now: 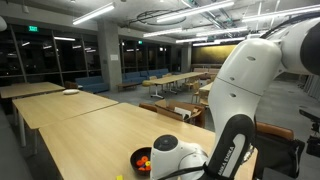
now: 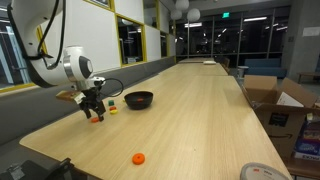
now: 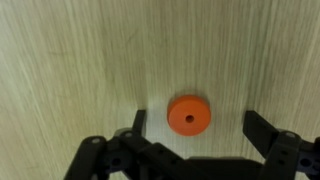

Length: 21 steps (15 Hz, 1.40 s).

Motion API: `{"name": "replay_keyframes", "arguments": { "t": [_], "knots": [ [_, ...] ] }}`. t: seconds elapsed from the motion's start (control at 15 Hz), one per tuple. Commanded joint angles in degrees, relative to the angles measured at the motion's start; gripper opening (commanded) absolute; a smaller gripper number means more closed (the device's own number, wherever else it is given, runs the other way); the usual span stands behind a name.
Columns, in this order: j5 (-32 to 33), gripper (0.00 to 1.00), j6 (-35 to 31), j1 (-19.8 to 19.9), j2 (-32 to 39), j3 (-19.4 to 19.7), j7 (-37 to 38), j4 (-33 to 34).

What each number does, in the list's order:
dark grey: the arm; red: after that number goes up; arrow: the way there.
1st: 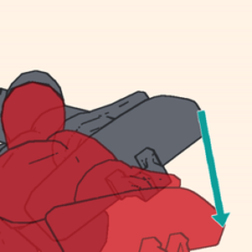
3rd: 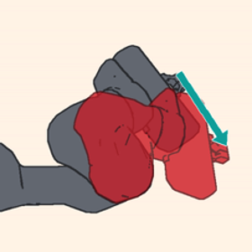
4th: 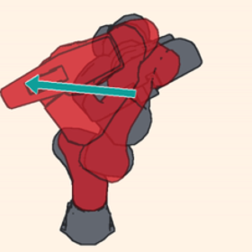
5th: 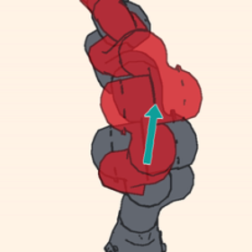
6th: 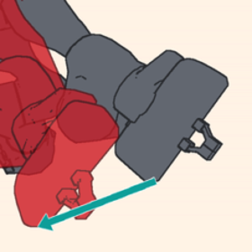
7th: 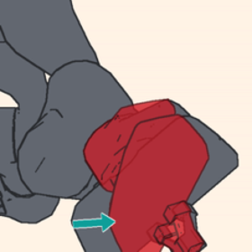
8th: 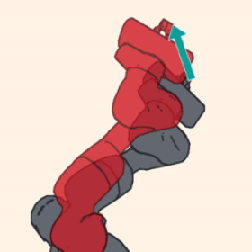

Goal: Put three yellow circles into the bowl.

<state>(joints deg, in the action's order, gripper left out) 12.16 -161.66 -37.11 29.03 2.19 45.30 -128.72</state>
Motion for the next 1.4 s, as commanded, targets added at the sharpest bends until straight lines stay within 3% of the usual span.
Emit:
{"name": "replay_keyframes", "arguments": {
  "t": [0.0,0.53,0.6,0.67,0.8,1.2,1.33],
  "knots": [
    [-0.68,1.00,-0.47,-0.64,-0.15,0.37,0.16,0.61],
    [-2.16,1.00,0.18,0.16,-1.24,-0.96,-0.36,-0.62],
    [-2.19,0.95,0.24,0.09,-1.38,-0.98,-0.35,-0.77],
    [-2.20,0.72,0.33,-0.02,-1.51,-0.97,-0.29,-0.89],
    [-2.26,0.68,0.41,-0.14,-1.94,-0.99,-0.21,-1.26],
    [-1.91,0.22,1.78,-0.23,-5.32,-0.59,0.30,-3.01],
    [-1.33,0.24,2.81,-0.27,-7.38,-0.08,0.66,-3.81]
  ]
}}
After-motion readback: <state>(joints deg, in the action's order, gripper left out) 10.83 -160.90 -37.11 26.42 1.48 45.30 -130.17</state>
